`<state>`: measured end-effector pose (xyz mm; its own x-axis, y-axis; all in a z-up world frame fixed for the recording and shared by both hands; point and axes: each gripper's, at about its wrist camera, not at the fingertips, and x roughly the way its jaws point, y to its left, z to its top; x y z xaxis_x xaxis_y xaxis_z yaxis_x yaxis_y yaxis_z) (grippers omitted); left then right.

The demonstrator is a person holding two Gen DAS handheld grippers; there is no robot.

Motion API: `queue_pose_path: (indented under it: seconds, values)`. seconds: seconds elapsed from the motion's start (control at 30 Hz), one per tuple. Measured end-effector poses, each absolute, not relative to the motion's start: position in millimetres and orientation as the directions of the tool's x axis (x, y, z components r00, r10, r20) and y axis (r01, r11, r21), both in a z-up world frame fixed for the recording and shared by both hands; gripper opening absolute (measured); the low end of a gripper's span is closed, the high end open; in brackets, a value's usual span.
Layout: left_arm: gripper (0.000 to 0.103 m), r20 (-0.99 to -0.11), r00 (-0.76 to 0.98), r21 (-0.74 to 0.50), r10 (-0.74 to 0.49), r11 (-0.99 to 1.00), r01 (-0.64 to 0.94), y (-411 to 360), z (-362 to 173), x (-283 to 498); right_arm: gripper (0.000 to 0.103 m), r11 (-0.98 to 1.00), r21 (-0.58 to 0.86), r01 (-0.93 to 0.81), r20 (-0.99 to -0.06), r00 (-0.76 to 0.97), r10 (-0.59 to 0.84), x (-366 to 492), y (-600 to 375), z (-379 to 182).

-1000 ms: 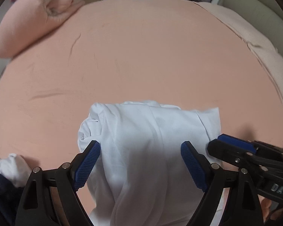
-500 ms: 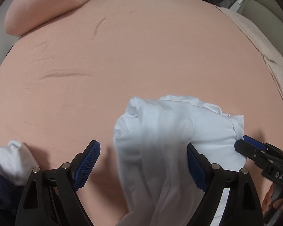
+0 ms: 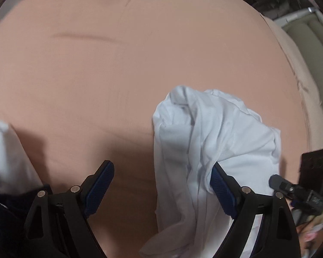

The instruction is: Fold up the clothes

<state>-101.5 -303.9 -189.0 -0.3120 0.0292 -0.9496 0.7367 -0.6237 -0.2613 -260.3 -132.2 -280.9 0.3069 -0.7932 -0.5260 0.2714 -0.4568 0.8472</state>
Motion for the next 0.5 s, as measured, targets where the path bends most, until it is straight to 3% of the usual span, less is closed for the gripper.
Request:
queue_pose_path:
  seconds: [0.1,0.27,0.47,0.5]
  values:
    - [0.089,-0.955,-0.296,-0.227,-0.001,-0.639,0.735,-297.8,-181.6,-95.1,0.051,-0.449,0.861,0.237,-0.507,0.336,-0.794,-260.0,-129.6,-283.6]
    - [0.088,-0.961,-0.215,-0.045,-0.175,-0.668,0.743,-276.9,-154.7,-97.1,0.052,-0.440,0.863,0.247,-0.503,0.348,-0.791,-253.0,-126.9,-285.8]
    - [0.088,-0.927,-0.338,-0.119,-0.162,-0.729,0.674,-258.7,-103.4,-106.8,0.052,-0.452,0.862,0.230,-0.507,0.340,-0.792,-250.9,-134.5,-287.4]
    - [0.088,-0.927,-0.340,-0.115,-0.158,-0.744,0.658,-255.1,-98.2,-106.0,0.056,-0.453,0.860,0.235,-0.509,0.341,-0.791,-249.4,-138.1,-286.8]
